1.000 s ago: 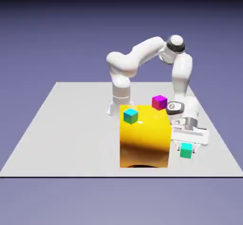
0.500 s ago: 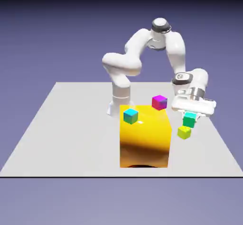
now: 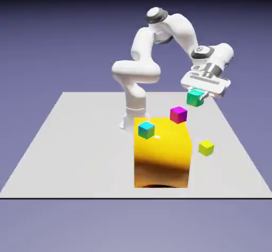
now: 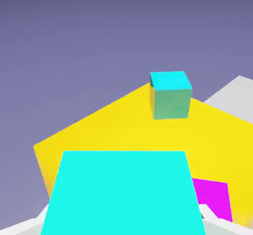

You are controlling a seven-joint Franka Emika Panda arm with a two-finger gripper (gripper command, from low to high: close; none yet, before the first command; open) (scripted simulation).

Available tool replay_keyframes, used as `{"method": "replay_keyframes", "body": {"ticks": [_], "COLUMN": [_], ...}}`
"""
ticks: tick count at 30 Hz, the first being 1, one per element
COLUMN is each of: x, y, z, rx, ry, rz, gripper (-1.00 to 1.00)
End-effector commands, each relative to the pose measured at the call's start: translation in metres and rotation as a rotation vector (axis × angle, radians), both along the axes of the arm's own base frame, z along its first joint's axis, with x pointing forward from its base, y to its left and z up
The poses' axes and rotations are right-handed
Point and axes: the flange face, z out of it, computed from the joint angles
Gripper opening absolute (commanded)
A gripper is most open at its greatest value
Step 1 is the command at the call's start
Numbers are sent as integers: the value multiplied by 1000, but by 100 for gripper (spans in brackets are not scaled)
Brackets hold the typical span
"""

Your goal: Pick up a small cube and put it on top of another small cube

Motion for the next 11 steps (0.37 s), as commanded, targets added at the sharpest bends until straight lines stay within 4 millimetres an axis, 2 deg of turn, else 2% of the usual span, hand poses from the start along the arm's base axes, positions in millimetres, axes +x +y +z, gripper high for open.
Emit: {"method": "replay_keyframes", "body": {"ticks": [1,3,7,8,9,10,11], "x": [-3,-3,21,22,22,22,18], "y": [-7,-8,-37,-39,-39,-39,-32], "z": [6,7,-39,-43,-43,-43,-32], "rx": [0,0,0,0,0,0,-1], "ry": [9,10,9,10,10,10,9], "rz": [-28,-30,-30,-30,-30,-30,-31], "gripper": [-100,-100,-100,-100,100,100,100]}}
